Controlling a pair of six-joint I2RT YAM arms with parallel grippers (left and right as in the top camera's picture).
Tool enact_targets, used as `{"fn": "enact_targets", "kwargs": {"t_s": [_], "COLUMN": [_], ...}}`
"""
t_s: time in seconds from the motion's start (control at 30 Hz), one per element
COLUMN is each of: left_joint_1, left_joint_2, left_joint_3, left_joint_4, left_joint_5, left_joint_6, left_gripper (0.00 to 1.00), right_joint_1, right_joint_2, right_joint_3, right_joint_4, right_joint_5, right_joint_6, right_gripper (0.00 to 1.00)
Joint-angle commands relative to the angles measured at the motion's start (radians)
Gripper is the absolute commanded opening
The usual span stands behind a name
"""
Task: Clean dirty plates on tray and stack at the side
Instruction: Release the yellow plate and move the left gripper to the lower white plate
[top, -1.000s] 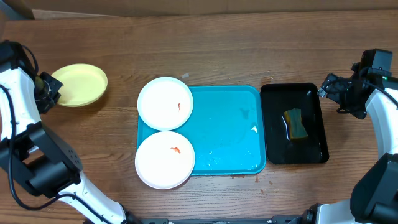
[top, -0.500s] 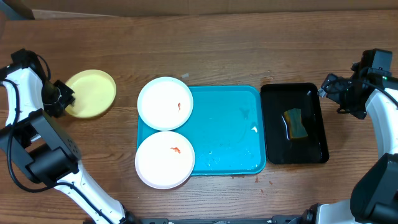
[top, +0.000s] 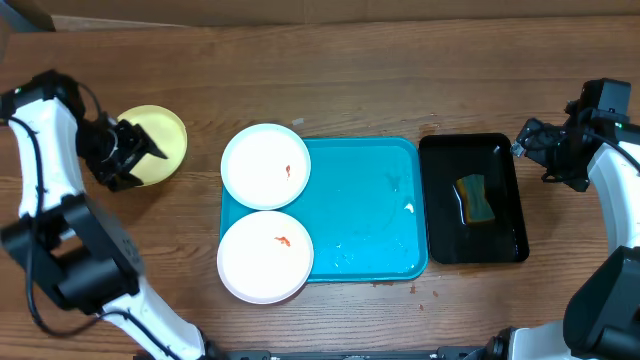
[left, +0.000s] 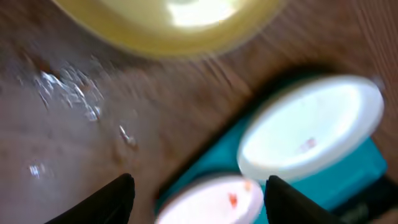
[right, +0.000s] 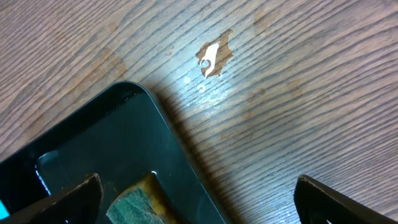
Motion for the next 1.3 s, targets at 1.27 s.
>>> {"fn": "enact_targets", "kwargs": {"t_s": [1.27], "left_joint_1": [-0.762], "left_joint_2": [-0.807], "left_joint_3": [-0.945], "left_joint_4": [0.069], "left_joint_5": [-0.394], "left_joint_6": [-0.622], "left_gripper": [0.53], "right_joint_1": [0.0], "right_joint_2": [-0.007], "right_joint_3": [0.018], "right_joint_4": [0.005], "right_joint_5": [0.006], "right_joint_6": [0.003], "right_gripper": [1.0]}}
